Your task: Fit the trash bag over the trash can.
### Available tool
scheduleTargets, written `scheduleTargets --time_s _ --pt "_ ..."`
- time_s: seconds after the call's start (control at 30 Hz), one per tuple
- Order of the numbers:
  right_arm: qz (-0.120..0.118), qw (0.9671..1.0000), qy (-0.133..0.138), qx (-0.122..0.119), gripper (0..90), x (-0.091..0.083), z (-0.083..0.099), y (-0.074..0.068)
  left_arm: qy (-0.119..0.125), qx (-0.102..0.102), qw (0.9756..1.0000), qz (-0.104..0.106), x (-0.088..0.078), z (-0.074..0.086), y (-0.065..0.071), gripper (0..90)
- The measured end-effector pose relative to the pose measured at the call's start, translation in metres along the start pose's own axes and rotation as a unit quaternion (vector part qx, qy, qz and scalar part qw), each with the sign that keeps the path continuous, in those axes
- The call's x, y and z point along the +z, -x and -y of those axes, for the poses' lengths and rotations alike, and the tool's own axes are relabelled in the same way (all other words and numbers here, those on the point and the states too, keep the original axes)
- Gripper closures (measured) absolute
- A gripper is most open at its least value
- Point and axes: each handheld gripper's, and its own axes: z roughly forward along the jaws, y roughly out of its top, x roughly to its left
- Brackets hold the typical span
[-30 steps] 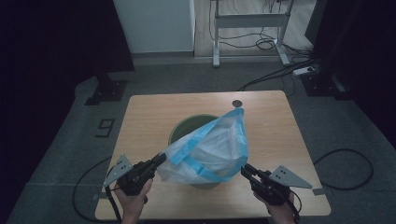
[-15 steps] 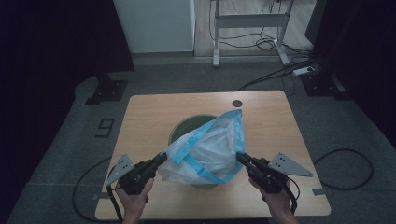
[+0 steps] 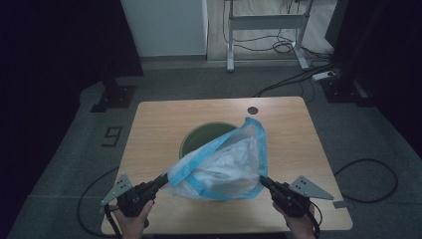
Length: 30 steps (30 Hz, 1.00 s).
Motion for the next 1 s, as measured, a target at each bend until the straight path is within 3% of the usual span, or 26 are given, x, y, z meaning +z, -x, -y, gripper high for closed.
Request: scheduleTargets --time_s 0.3,0.5,0.57,0.73,0.83,1.0 --pt "0.028 0.9993 -0.018 0.016 88.9 0.020 0.005 0.018 -0.018 -0.035 0.9992 -0.010 0.011 0.009 -0.018 90.0" --pt "0.038 0.9989 -0.012 0.025 88.8 0.027 -0.003 0.026 -0.025 -0.019 0.9995 -0.005 0.016 0.005 -0.013 89.5" --pt "0.041 0.9989 -0.008 0.022 88.7 0.027 -0.006 0.025 -0.021 0.002 0.9998 0.000 0.012 -0.001 -0.005 75.1" --pt "0.042 0.9991 0.003 0.009 88.1 0.021 -0.011 0.021 -0.001 0.022 0.9997 -0.009 -0.003 -0.016 0.009 48.5" --pt "0.045 0.9989 0.004 0.005 86.7 0.019 -0.011 0.020 0.009 0.032 0.9995 -0.003 -0.012 -0.025 0.015 38.6" --pt "0.052 0.9986 0.003 0.005 85.7 0.018 -0.010 0.021 0.015 0.042 0.9989 0.012 -0.016 -0.037 0.027 32.5"
